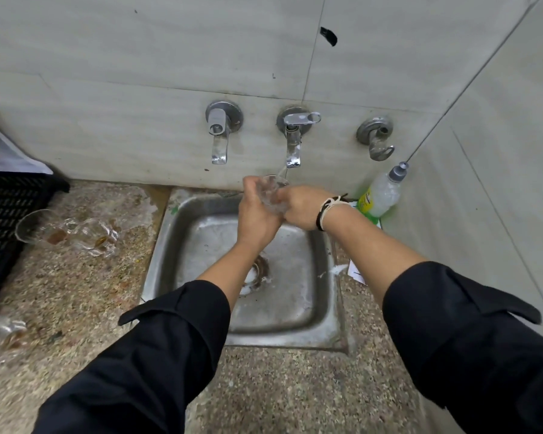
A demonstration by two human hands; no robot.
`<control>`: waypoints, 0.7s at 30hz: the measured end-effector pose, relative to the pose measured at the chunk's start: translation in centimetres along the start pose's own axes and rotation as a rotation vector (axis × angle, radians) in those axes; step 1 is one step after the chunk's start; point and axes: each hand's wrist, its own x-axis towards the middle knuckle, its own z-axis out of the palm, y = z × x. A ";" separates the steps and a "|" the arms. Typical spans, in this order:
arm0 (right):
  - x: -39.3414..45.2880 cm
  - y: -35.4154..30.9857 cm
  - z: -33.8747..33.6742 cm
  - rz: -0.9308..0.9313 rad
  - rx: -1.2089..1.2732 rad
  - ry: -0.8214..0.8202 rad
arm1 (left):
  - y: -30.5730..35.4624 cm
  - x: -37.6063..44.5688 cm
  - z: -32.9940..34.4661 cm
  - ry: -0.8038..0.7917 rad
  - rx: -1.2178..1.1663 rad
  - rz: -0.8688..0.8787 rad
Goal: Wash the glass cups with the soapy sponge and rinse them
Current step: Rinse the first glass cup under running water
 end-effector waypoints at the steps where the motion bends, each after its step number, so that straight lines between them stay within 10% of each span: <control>1: 0.2 -0.2 0.0 -0.002 -0.017 0.006 | 0.0 -0.3 0.3 -0.010 -0.014 0.013; 7: -1.9 0.3 1.4 -0.124 0.118 0.059 | 0.1 0.4 -0.8 -0.037 -0.009 0.020; 12: -0.6 3.5 3.5 -0.021 0.391 0.425 | -0.5 0.5 -0.6 -0.240 -0.004 -0.007; 21: 0.9 2.7 5.1 0.232 1.038 0.175 | -1.1 -0.4 -2.3 -0.454 0.314 0.071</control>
